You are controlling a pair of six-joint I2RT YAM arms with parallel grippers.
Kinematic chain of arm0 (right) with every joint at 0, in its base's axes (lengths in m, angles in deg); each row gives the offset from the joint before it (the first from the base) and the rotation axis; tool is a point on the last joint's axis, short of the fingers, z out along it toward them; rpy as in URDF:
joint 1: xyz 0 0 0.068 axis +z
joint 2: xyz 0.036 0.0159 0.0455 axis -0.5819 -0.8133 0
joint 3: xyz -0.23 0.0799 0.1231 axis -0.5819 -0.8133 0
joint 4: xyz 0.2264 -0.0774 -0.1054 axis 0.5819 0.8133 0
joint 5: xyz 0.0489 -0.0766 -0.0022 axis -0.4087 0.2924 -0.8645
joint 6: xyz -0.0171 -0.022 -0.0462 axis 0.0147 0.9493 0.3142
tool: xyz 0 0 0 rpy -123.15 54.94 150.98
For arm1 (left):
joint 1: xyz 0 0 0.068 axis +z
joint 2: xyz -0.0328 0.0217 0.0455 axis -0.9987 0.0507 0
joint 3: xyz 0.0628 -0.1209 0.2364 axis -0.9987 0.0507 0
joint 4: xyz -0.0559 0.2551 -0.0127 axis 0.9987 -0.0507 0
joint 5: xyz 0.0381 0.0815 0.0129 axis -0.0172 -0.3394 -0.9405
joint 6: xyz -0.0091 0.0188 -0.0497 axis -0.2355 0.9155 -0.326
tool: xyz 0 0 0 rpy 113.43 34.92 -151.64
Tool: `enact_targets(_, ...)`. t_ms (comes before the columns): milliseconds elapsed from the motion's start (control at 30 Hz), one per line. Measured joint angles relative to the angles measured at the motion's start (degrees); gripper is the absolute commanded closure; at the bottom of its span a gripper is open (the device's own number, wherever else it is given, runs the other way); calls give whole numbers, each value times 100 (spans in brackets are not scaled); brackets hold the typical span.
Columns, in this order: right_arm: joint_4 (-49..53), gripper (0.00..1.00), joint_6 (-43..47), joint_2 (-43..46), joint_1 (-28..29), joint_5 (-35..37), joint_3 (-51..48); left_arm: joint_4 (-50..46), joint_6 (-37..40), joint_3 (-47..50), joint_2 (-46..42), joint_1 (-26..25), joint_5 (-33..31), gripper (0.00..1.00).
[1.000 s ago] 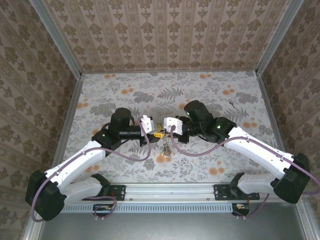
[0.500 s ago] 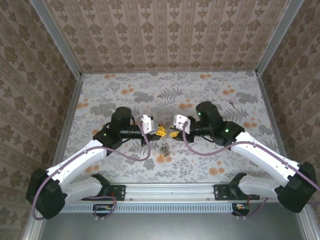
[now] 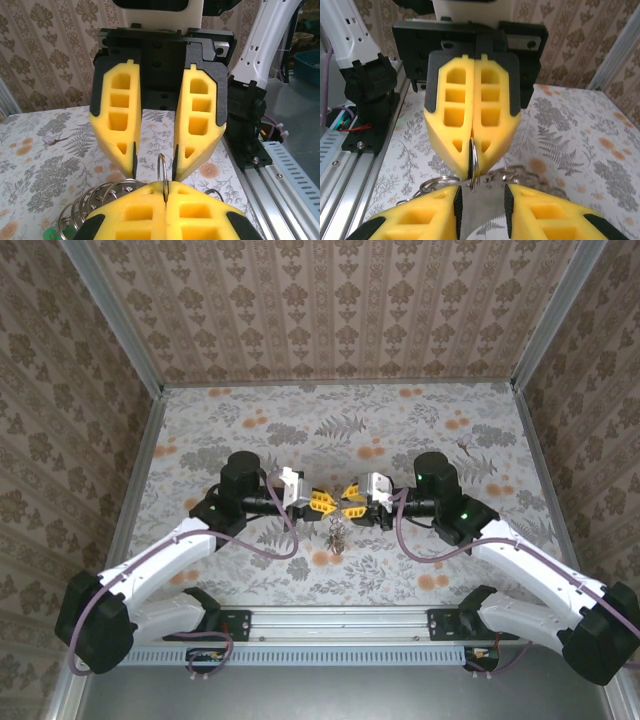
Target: Put the keys on the keyring
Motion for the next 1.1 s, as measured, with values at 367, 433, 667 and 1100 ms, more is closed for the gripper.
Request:
enact_targets(367, -140, 90, 17, -199, -28, -378, 0, 17, -31, -2, 39, 22, 76, 100)
enact_targets(433, -109, 95, 37, -199, -33, -389, 0, 28, -39, -2, 44, 42, 52, 100)
enact_targets(667, 70, 100, 92, -197, -33, -55, 17, -350, 146, -72, 15, 9, -407, 83)
enact_targets(1100, 1637, 100, 566, -372, 199, 874, 839, -1191, 564, -286, -9, -146, -992, 77)
